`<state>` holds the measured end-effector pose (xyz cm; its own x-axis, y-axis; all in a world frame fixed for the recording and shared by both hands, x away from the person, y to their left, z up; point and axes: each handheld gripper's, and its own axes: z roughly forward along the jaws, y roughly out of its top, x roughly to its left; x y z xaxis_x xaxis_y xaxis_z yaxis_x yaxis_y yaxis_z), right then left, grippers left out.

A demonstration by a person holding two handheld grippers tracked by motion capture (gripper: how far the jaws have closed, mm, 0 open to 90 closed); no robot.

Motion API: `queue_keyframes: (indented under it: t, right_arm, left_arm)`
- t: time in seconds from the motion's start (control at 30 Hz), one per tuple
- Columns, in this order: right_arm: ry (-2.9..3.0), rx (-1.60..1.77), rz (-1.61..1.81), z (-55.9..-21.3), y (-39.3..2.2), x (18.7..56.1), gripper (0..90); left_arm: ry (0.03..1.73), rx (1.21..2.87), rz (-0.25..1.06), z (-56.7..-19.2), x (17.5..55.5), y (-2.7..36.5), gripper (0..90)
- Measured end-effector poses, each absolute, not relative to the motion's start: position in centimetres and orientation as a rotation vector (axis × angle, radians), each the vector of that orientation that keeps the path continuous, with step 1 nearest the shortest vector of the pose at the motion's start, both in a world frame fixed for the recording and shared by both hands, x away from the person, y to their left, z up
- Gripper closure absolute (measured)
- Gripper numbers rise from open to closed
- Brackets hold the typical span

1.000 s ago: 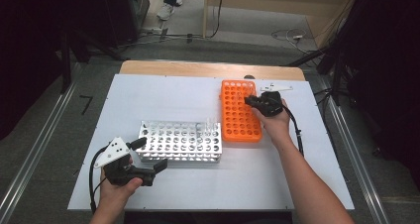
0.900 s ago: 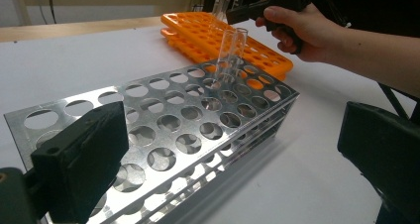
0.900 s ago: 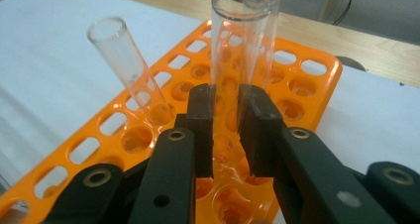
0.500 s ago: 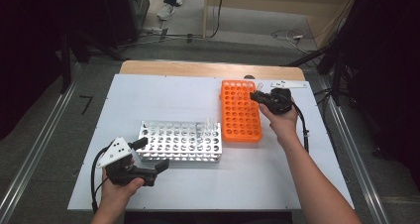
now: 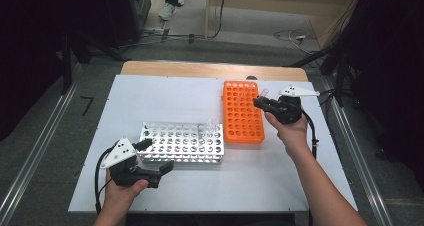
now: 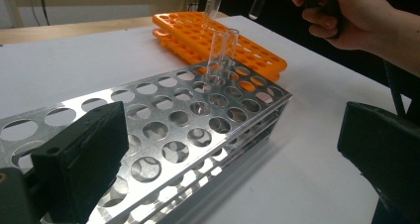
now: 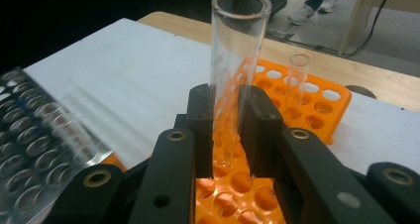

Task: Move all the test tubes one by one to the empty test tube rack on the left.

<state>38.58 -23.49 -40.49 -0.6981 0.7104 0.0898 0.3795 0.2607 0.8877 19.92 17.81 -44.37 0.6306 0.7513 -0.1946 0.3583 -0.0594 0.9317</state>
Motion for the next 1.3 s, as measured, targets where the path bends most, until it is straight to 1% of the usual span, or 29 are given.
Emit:
queue_keyframes:
  t: [0.43, 0.77, 1.0, 1.13, 1.3]
  right_arm:
    - [2.254, 0.924, 1.443, -40.9, -24.2, 33.4, 73.9]
    - [2.317, 0.876, 1.431, -42.1, -23.7, 29.4, 74.0]
    - [2.358, 0.825, 1.427, -42.2, -23.2, 27.1, 74.0]
    - [2.382, 0.782, 1.413, -42.4, -22.8, 25.8, 74.0]
    - [2.427, 0.717, 1.363, -42.9, -21.4, 24.9, 74.0]
  left_arm:
    - [0.891, 1.691, 0.395, -44.1, 20.2, 16.3, 0.0]
    - [0.838, 1.747, 0.372, -43.8, 20.4, 14.2, 0.9]
    - [0.810, 1.770, 0.345, -43.5, 21.0, 12.4, 2.1]
    - [0.791, 1.784, 0.325, -43.2, 21.3, 11.3, 6.6]
    - [0.760, 1.812, 0.318, -42.9, 21.6, 9.5, 17.4]
